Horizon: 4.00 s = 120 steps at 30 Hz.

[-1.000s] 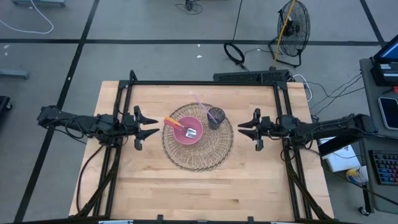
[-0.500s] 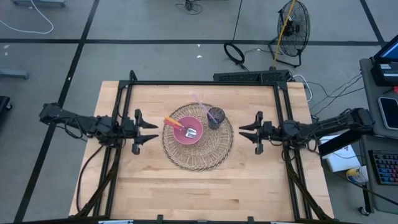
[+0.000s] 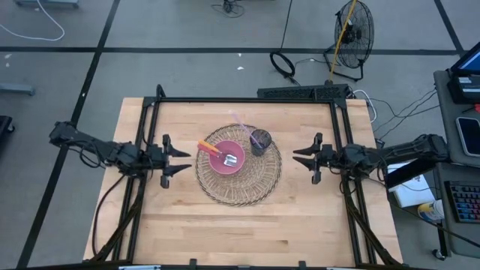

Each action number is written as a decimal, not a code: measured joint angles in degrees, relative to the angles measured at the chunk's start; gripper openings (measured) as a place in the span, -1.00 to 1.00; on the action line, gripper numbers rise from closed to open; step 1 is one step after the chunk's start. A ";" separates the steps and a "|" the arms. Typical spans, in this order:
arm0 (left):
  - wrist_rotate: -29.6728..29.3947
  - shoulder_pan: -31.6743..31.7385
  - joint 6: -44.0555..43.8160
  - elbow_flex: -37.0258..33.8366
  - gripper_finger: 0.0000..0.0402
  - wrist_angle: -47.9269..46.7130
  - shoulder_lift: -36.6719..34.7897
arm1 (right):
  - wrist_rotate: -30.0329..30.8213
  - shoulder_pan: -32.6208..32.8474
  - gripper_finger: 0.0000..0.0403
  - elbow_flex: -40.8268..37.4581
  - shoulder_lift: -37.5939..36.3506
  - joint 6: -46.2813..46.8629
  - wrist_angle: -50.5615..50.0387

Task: Pick & Place Utensil
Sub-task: Return to Home Position

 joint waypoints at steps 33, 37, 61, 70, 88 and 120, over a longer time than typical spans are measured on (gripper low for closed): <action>12.57 6.43 6.45 -5.89 -0.15 6.16 -8.10 | 4.72 0.94 -0.56 0.00 -18.16 -5.24 -15.24; 14.72 10.40 5.79 -5.89 -0.15 4.97 -8.28 | 4.71 0.94 -0.56 0.00 -18.14 -4.94 -15.63; 19.00 17.13 2.31 -16.60 -0.15 8.82 -16.77 | 7.39 0.94 -0.56 -0.01 -19.60 -4.51 -19.79; 19.42 17.13 2.33 -16.53 -0.15 5.37 -18.84 | 7.31 0.94 -0.56 -5.97 -26.97 -4.76 -17.37; 19.91 16.22 2.33 -14.47 -0.15 -4.77 -25.32 | 2.70 1.00 -0.56 -6.86 -27.41 -7.51 -13.53; 19.88 13.48 1.89 -13.93 -0.15 -10.50 -25.16 | 2.97 0.96 -0.56 -8.56 -27.41 -4.43 -16.15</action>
